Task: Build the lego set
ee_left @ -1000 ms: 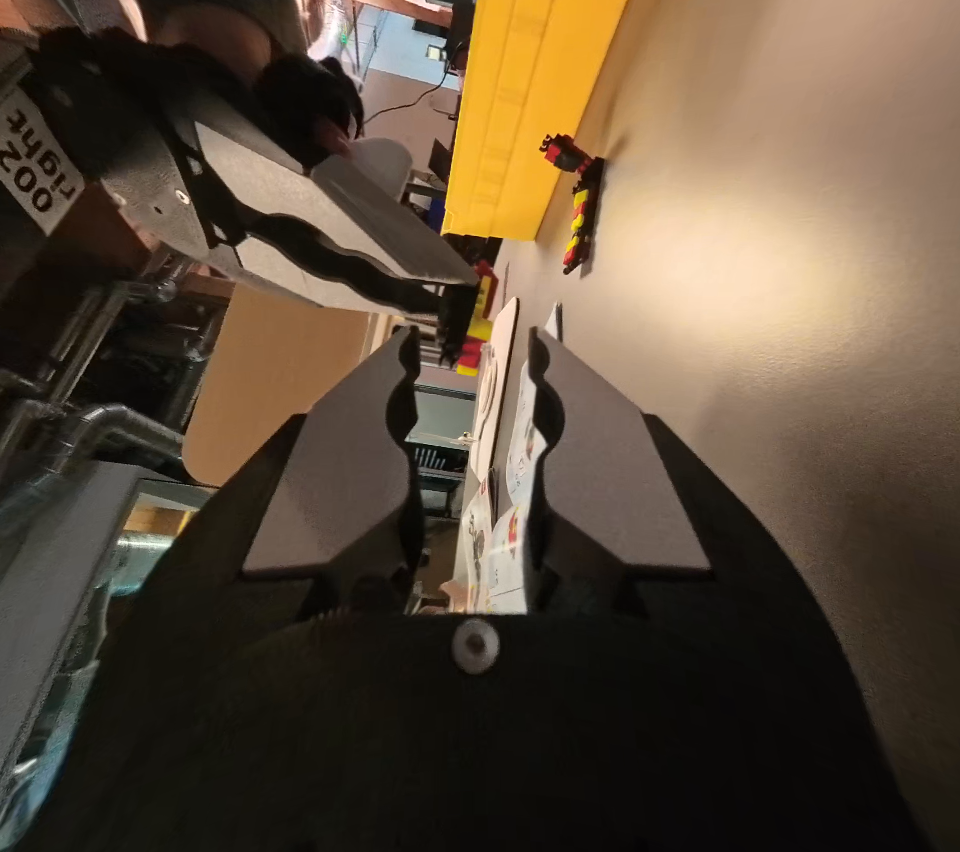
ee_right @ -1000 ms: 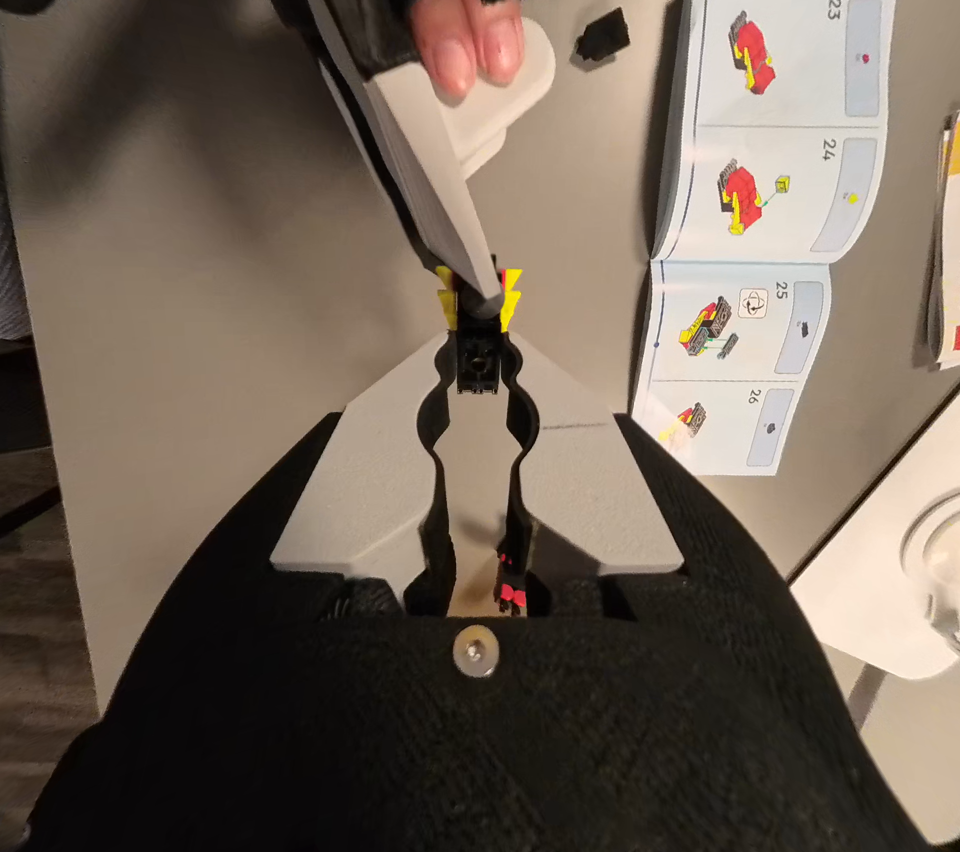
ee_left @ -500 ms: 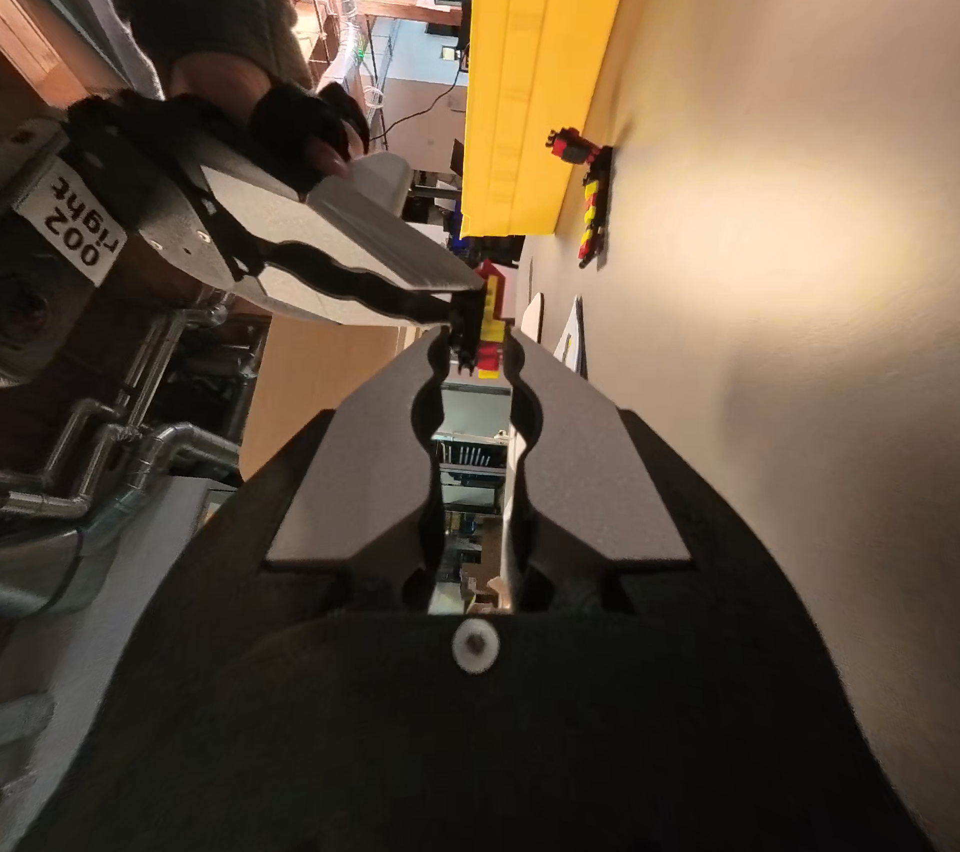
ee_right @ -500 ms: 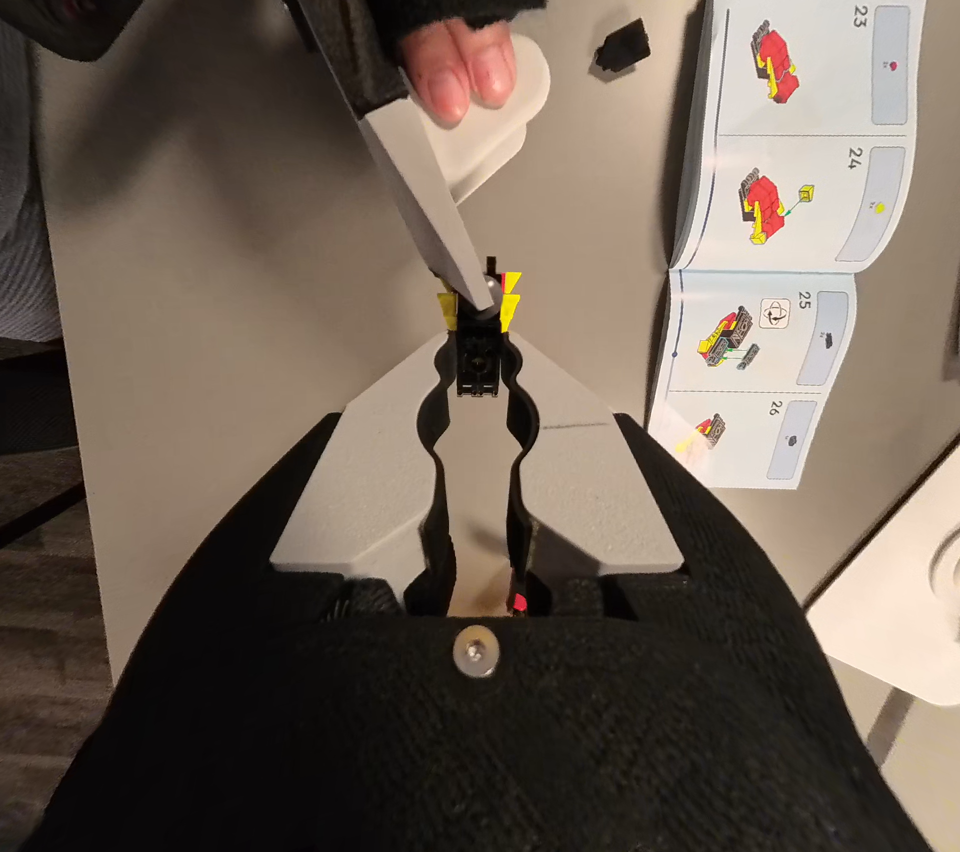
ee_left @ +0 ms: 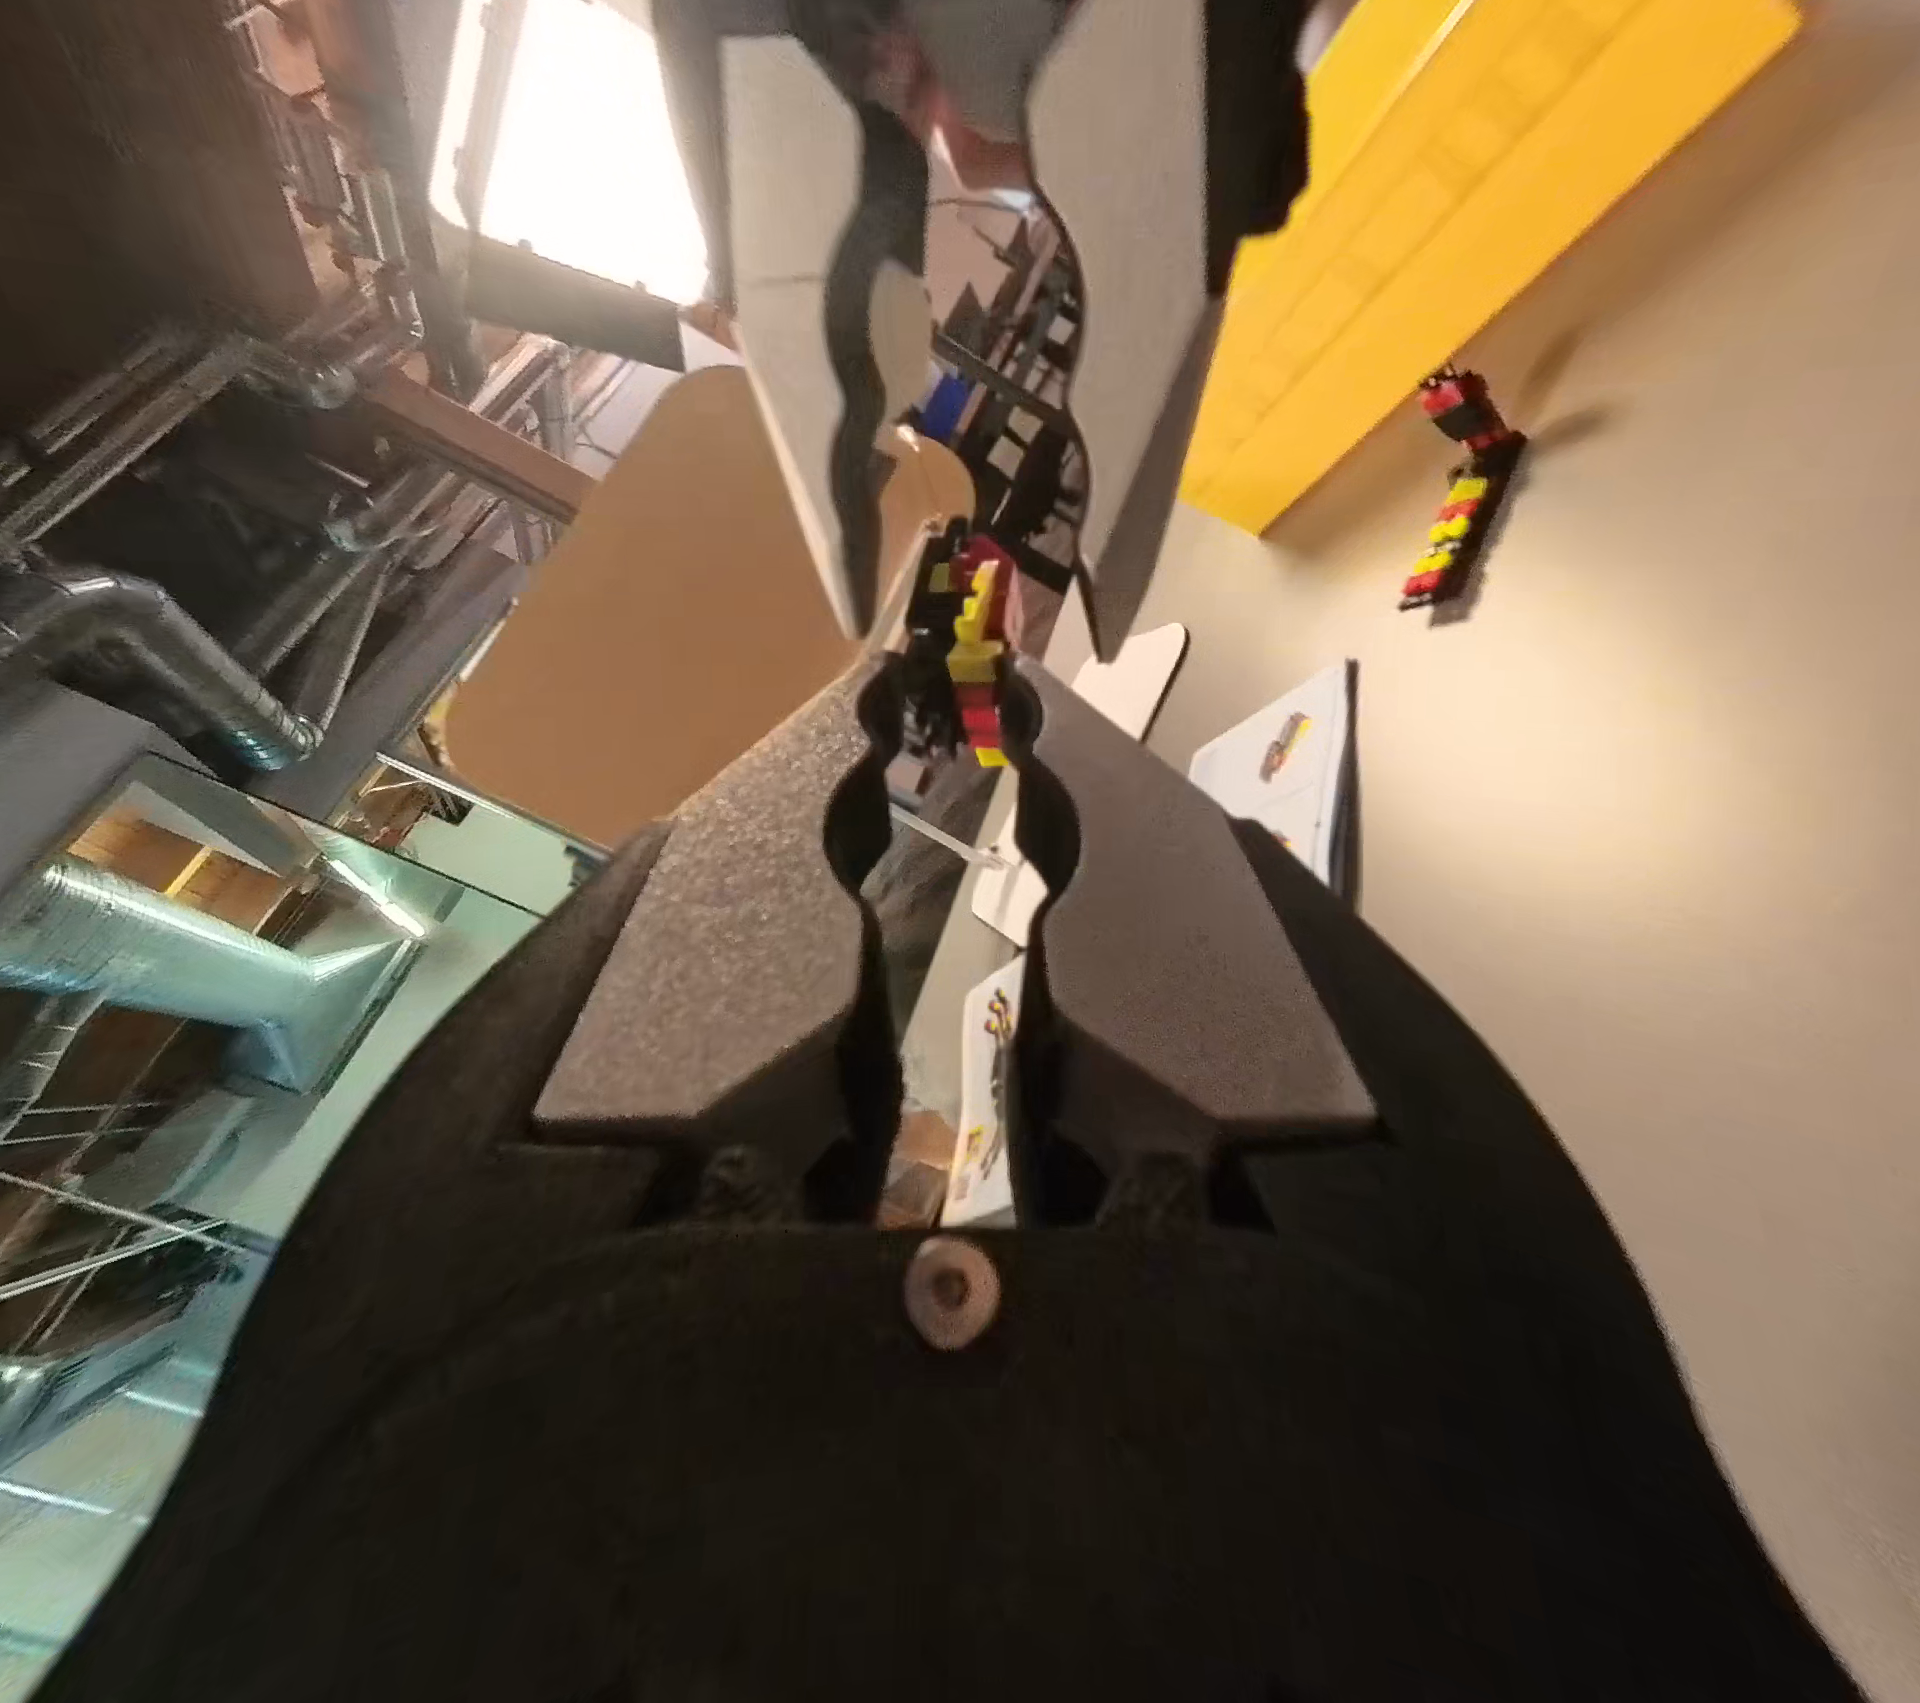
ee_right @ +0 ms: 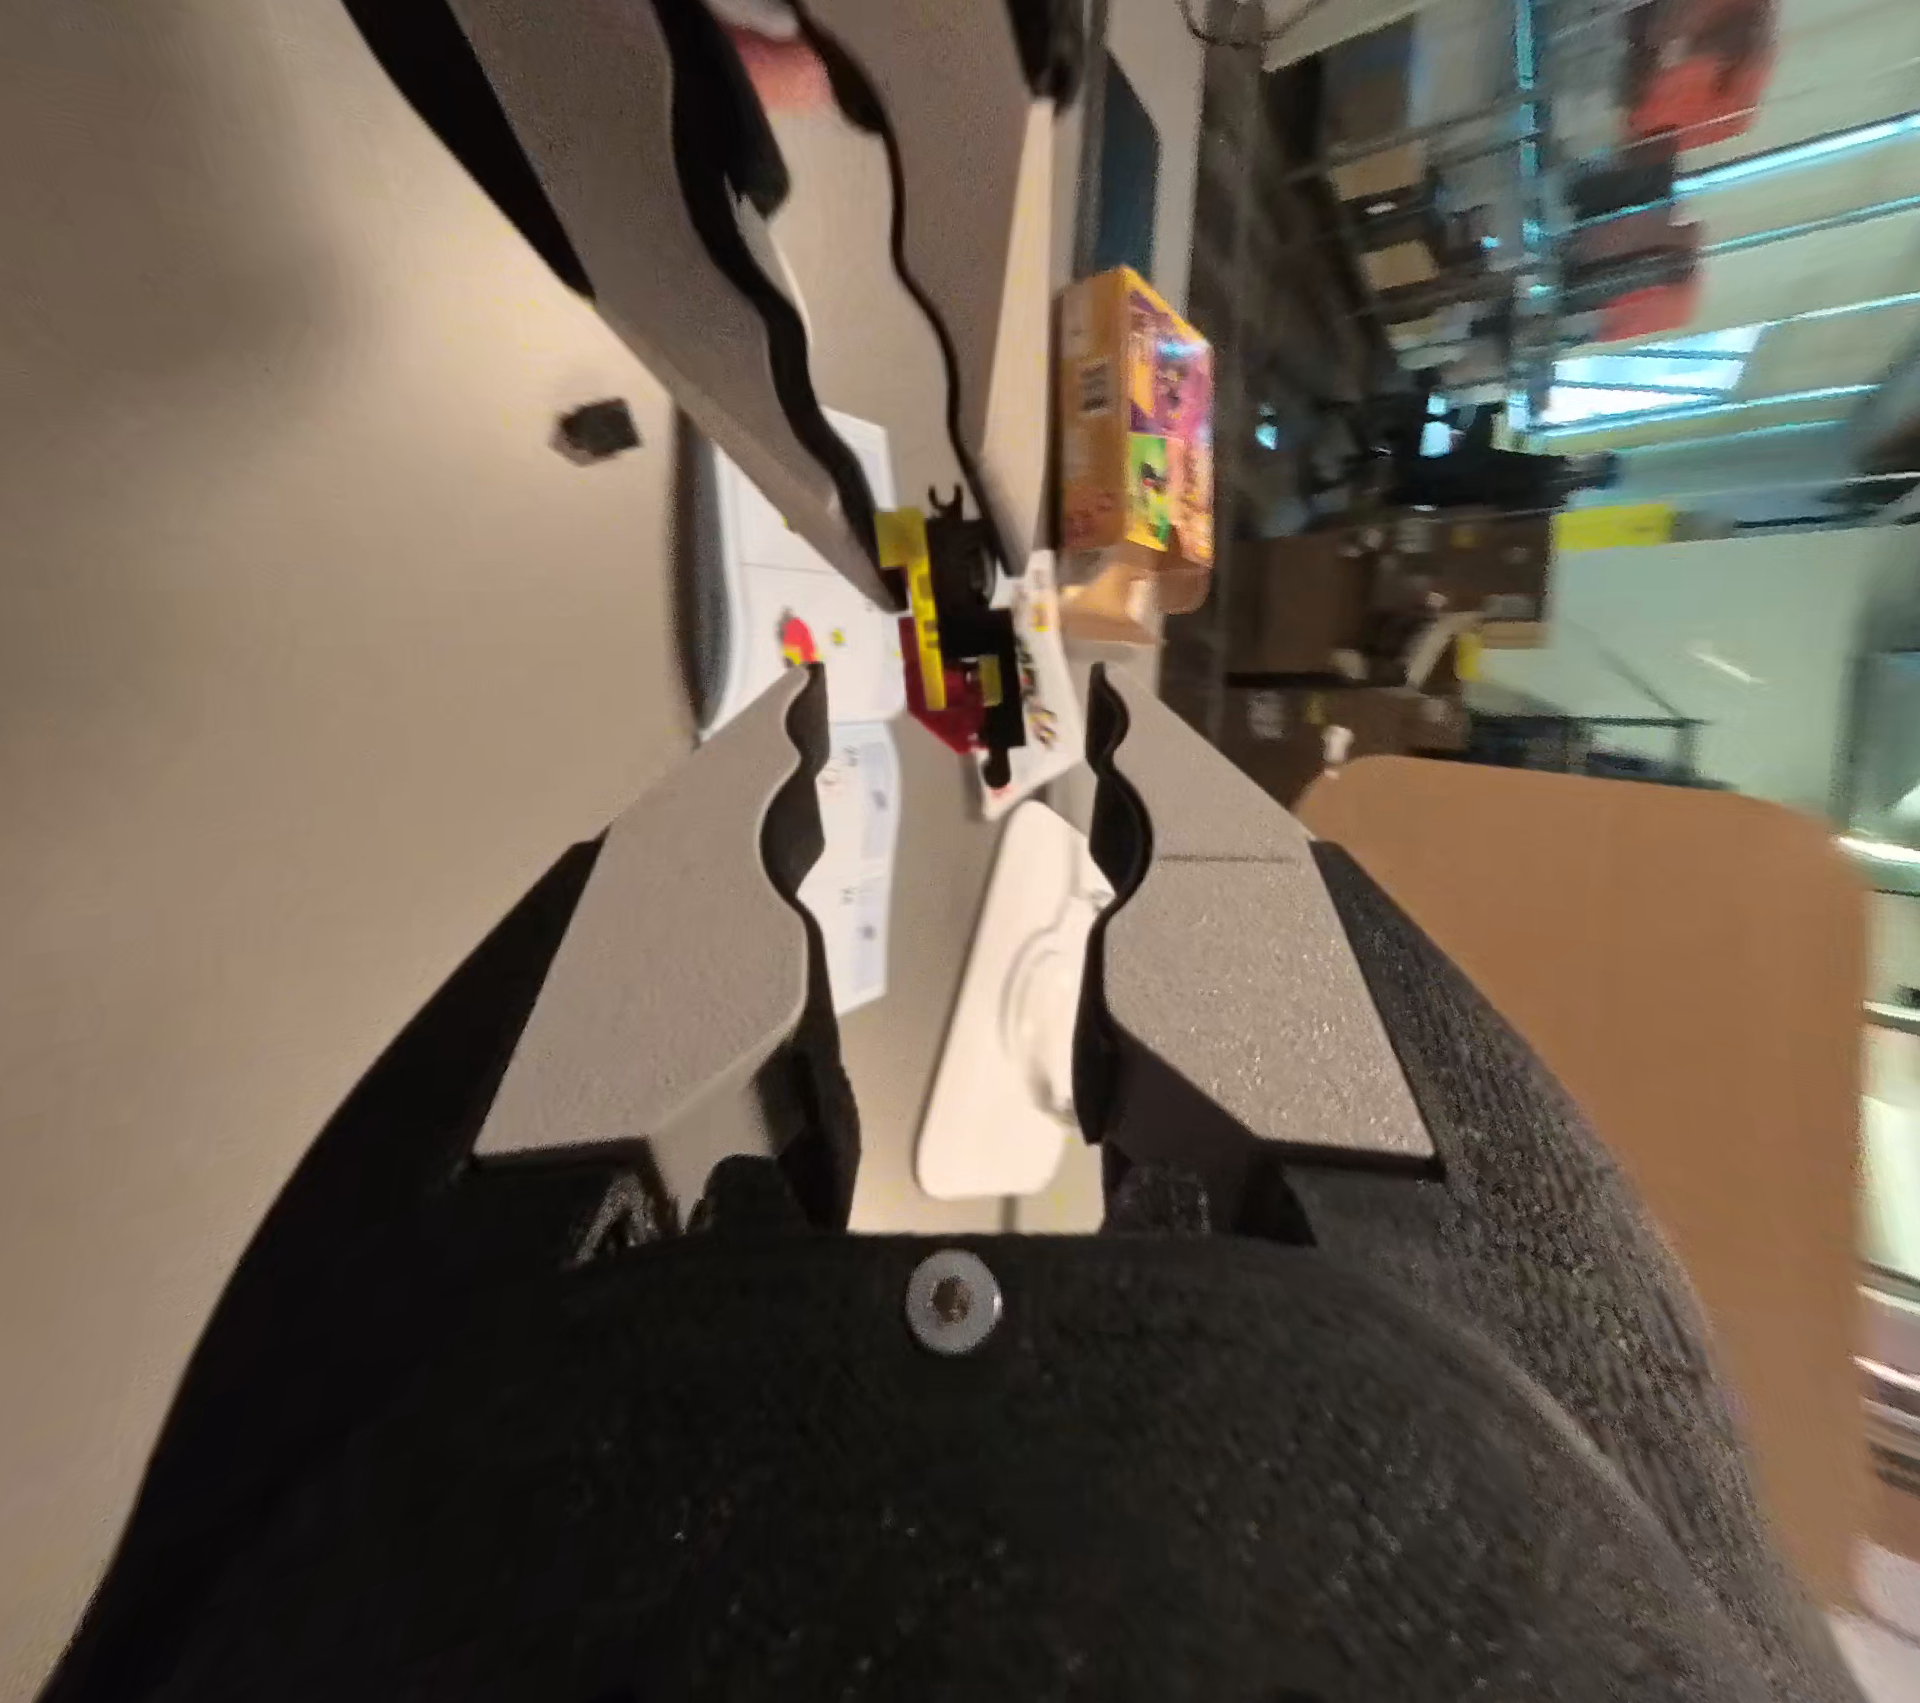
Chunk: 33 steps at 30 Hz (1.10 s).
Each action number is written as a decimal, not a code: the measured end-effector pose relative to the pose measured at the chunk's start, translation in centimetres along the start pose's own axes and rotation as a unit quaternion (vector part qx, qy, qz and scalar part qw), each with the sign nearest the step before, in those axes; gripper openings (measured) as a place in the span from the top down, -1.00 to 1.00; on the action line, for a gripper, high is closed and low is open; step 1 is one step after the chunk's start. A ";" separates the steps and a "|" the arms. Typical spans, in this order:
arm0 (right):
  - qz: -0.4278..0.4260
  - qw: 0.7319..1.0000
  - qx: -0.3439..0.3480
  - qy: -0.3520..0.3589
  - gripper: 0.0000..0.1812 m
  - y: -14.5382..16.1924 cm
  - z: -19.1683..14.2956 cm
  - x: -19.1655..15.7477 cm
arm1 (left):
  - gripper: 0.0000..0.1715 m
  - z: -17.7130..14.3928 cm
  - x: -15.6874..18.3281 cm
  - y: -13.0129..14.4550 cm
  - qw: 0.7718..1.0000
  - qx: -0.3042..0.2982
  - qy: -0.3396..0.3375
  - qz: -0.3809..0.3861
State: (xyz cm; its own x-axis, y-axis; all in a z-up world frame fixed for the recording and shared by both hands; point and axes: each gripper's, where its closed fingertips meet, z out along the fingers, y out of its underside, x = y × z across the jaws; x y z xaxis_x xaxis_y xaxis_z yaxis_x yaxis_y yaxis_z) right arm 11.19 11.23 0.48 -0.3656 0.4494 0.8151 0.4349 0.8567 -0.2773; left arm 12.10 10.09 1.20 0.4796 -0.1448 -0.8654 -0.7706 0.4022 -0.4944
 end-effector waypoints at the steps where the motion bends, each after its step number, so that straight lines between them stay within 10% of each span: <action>1: -0.012 1.000 -0.012 0.017 0.47 0.0 0.0 0.4 | 0.81 -0.3 -0.6 -0.4 1.000 0.008 -0.001 -0.003; 13: -0.076 0.987 0.052 0.132 0.80 -4.4 -3.0 3.2 | 0.81 -3.4 -4.0 -5.0 0.998 0.060 0.009 0.027; 33: -0.178 0.946 -0.056 0.265 0.80 -5.8 -5.6 4.5 | 0.82 -4.3 -5.2 -6.1 0.986 -0.016 -0.028 0.165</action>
State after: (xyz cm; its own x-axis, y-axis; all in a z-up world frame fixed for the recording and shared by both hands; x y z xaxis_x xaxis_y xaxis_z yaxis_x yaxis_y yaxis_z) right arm 11.61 6.85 8.59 -0.0545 -0.0777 0.9955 0.4579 0.8840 0.0941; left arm 12.52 4.45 8.38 0.2227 0.0397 -0.9741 -0.9013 0.3893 -0.1902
